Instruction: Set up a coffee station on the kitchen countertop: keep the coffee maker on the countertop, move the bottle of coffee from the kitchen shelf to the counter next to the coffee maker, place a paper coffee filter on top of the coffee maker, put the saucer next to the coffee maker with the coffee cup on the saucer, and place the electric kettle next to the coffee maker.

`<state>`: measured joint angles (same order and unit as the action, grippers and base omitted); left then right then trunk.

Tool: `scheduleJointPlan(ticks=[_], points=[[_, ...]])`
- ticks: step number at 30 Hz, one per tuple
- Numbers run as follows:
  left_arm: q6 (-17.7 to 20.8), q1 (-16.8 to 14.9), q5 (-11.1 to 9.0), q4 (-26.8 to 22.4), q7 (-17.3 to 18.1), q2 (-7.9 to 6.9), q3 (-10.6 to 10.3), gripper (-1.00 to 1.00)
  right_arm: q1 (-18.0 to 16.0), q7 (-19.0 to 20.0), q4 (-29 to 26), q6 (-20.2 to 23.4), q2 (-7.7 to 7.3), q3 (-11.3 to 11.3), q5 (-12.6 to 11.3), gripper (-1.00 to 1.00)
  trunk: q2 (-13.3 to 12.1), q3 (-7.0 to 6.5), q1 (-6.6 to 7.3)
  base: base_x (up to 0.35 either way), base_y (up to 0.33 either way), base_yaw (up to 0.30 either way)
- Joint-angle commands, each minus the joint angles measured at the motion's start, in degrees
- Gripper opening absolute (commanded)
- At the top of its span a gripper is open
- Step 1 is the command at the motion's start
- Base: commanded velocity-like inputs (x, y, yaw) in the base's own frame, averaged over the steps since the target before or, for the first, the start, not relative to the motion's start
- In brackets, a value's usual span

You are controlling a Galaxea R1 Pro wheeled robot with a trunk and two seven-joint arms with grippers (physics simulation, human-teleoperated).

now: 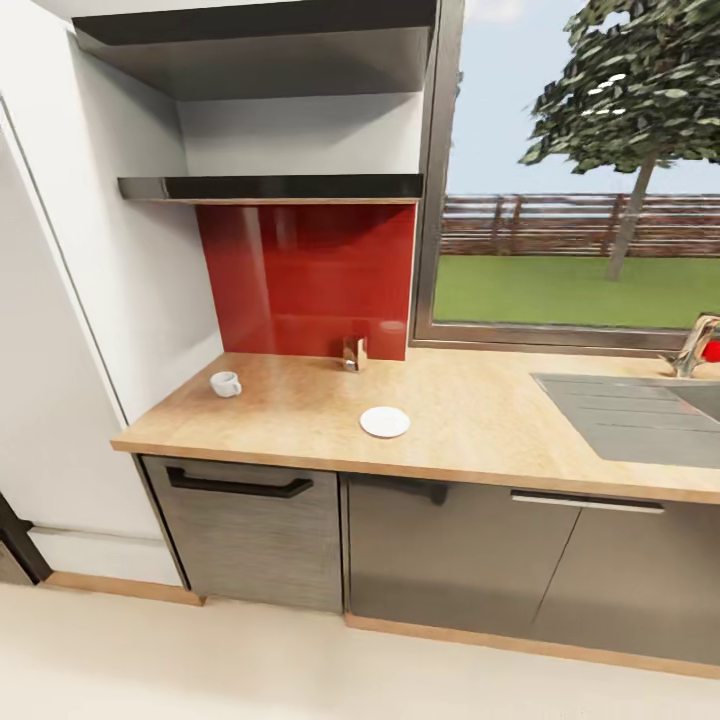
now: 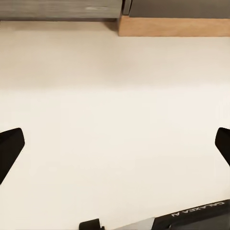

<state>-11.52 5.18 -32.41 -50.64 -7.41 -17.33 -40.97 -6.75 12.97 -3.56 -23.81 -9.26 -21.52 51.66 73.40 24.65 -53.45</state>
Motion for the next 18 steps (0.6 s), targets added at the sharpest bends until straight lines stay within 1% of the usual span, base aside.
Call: scheduleJointPlan(ticks=[1, 3, 5, 7, 9, 10, 12, 13, 15, 16, 18], points=[[-0.3, 0.0, -0.5, -0.1, -0.4, -0.07, -0.3, 1.0, 0.0, 0.4, 0.0, -0.1, -0.02, -0.5, 0.1, 1.0, 0.0, 0.05, 0.0, 0.0, 0.094, -0.006], [-0.3, 0.0, -0.5, 0.1, -0.4, -0.06, -0.4, 1.0, 0.0, 0.5, 0.0, 0.0, 0.01, -0.7, 0.0, 1.0, 0.0, 0.05, 0.0, 0.0, 0.054, -0.004], [-0.2, 0.0, -0.5, 1.0, -0.4, 0.59, -0.1, 1.0, 0.0, 0.5, -0.2, 0.0, -0.01, -0.7, -0.2, 1.0, 0.0, 0.05, 0.0, 0.0, 0.022, -0.001], [-0.2, 0.0, -0.5, 1.3, -0.4, 1.12, 0.8, 1.0, 0.0, 0.5, -0.3, 0.1, -0.07, -0.8, -0.4, 1.0, 0.0, 0.05, 0.0, 0.0, 0.014, -0.001], [-0.1, 0.0, -0.5, 1.6, -0.3, 1.66, 2.2, 1.0, -0.1, 0.5, -0.4, 0.0, -0.13, -0.8, -0.9, 1.0, 0.0, 0.05, 0.0, 0.0, 0.008, -0.001], [0.0, 0.0, -0.4, 1.7, 0.2, 2.45, 6.8, 1.0, -0.3, 0.7, -4.2, 0.0, -0.27, -0.9, -5.7, 1.0, 0.0, 0.05, 0.0, 0.0, 0.002, 0.0], [0.1, -0.1, -0.3, -0.2, 1.2, 2.62, 8.5, 1.0, -0.3, 1.0, -10.0, 0.1, -0.25, -0.9, -12.0, 1.0, 0.0, 0.05, 0.0, 0.0, 0.001, 0.0], [0.9, -0.1, -0.2, -5.4, 2.8, 2.63, 9.7, 1.0, -0.4, 2.8, -17.6, 0.7, -0.24, -0.8, -19.5, 1.0, 0.0, 0.05, 0.0, 0.0, 0.0, 0.0], [1.3, -0.1, -0.2, -7.8, 3.1, 2.61, 9.8, 1.0, -0.4, 4.6, -20.7, 1.7, -0.23, -0.7, -21.2, 1.0, 0.0, 0.05, 0.0, 0.0, 0.0, 0.0], [2.1, 0.0, -0.2, -10.4, 3.4, 2.59, 9.9, 1.0, -0.4, 7.4, -23.9, 3.5, -0.23, -0.7, -22.3, 1.0, 0.0, 0.05, 0.0, 0.0, 0.0, 0.0], [3.6, 0.0, -0.2, -13.6, 3.5, 2.55, 9.9, 1.0, -0.4, 11.2, -27.3, 6.1, -0.23, -0.8, -23.1, 1.0, 0.0, 0.05, 0.0, 0.0, 0.0, 0.0]])
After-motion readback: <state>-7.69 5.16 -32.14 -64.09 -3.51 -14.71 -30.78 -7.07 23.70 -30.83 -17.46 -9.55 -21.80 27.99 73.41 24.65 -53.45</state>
